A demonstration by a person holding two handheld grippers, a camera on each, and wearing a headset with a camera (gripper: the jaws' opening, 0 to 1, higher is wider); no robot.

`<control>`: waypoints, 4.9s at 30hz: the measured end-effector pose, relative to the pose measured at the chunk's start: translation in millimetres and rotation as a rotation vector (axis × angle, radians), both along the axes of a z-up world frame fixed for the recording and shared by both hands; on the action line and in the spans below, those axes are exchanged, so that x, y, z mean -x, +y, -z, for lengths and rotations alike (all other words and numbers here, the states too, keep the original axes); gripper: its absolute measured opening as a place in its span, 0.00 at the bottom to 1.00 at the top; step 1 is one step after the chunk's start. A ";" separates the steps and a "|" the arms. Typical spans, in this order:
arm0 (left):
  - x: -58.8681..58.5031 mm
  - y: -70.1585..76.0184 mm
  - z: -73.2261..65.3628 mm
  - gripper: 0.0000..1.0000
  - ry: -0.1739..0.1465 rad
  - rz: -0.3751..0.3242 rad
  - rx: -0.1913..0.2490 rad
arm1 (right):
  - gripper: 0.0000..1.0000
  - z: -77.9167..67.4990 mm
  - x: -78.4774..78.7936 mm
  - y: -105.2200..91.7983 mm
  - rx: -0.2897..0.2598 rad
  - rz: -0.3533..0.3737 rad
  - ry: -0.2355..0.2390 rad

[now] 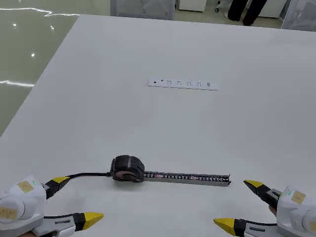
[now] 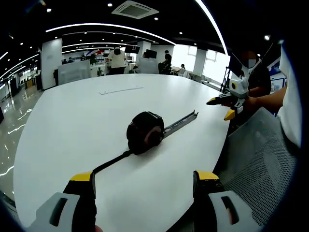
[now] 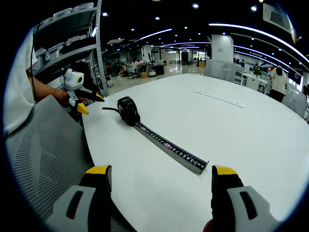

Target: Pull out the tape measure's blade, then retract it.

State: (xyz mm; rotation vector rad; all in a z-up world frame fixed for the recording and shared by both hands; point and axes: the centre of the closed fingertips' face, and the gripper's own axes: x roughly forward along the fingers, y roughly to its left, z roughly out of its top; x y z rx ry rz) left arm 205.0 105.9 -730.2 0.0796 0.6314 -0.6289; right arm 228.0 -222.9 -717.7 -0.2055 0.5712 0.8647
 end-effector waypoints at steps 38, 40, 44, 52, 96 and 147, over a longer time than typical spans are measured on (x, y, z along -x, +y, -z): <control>21.4 4.4 -8.4 0.92 0.009 -0.060 0.054 | 1.00 3.8 22.3 -8.4 -0.009 0.057 0.017; 21.6 4.8 -8.7 0.92 0.009 -0.069 0.061 | 1.00 4.8 23.4 -9.3 -0.008 0.059 0.017; 22.7 5.2 -8.8 0.92 0.008 -0.077 0.062 | 1.00 5.1 25.3 -8.0 -0.012 0.060 0.019; 24.5 1.7 -8.1 0.92 0.009 -0.086 0.071 | 1.00 6.6 27.5 -5.7 -0.010 0.065 0.014; 21.6 6.1 -7.9 0.91 0.013 -0.080 0.051 | 1.00 7.0 28.5 -6.3 -0.010 0.061 0.017; -5.3 -20.4 -22.9 0.89 0.023 0.009 -0.022 | 1.00 8.0 27.2 -2.3 -0.011 0.051 0.025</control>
